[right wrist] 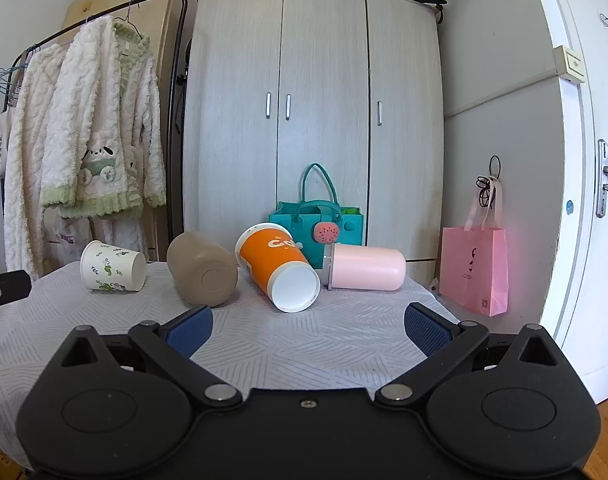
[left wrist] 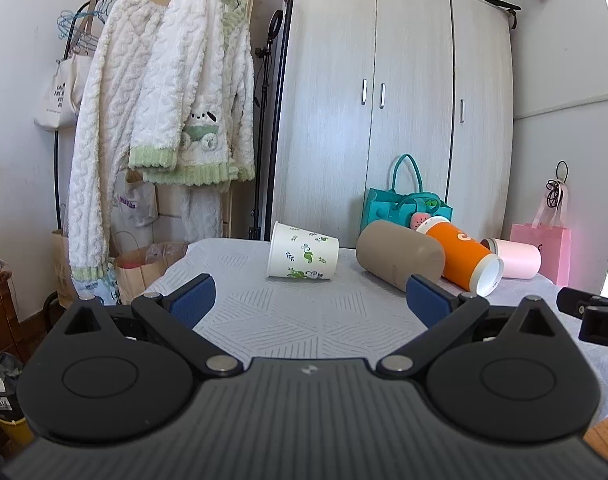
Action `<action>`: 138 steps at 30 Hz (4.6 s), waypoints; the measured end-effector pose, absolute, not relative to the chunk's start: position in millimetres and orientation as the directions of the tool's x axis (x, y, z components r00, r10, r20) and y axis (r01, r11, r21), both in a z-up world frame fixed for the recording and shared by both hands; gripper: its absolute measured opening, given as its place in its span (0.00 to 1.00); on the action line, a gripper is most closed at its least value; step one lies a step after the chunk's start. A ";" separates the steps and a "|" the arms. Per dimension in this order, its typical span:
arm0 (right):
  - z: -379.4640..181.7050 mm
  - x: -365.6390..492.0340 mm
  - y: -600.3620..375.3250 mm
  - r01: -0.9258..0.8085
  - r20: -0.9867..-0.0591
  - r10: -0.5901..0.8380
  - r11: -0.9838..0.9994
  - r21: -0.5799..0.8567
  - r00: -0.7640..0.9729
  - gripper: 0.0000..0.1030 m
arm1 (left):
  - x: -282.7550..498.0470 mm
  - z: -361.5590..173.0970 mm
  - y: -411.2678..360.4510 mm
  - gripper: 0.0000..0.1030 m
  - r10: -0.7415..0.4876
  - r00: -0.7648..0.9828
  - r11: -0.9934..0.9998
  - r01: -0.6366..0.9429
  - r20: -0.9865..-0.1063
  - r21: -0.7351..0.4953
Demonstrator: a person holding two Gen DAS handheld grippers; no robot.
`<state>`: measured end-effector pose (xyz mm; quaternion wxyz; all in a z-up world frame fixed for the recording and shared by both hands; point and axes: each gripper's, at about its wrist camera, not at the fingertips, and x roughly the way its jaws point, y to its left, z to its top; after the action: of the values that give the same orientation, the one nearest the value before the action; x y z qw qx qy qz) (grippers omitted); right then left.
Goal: Flip cup upright
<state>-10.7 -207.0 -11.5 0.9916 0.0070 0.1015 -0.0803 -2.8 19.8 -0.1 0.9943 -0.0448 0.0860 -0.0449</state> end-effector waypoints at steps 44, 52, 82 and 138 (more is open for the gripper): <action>-17.6 -6.7 -208.5 0.176 -0.234 -0.173 0.984 -0.009 0.957 1.00 | -5.6 -1.8 15.9 1.00 -0.110 0.977 0.991 0.093 -0.185 -0.099; -19.9 -7.2 -206.3 0.176 -0.241 -0.174 0.984 -0.014 0.955 1.00 | -5.6 -1.8 16.2 1.00 -0.111 0.976 0.991 0.093 -0.187 -0.098; 77.9 33.6 -220.4 -0.432 -0.382 0.445 0.893 0.123 0.810 1.00 | 44.4 87.6 18.4 1.00 -0.259 0.888 0.965 0.251 -0.381 -0.071; 30.0 226.8 -159.8 -0.536 -0.663 0.310 0.828 -0.163 0.681 0.80 | 190.9 21.2 22.5 1.00 -0.422 0.695 0.894 0.214 -0.582 -0.394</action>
<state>226.8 -159.8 30.0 0.8999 -0.1751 0.3228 0.2351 190.9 22.5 21.2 0.9085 -0.1495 0.3489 -0.1749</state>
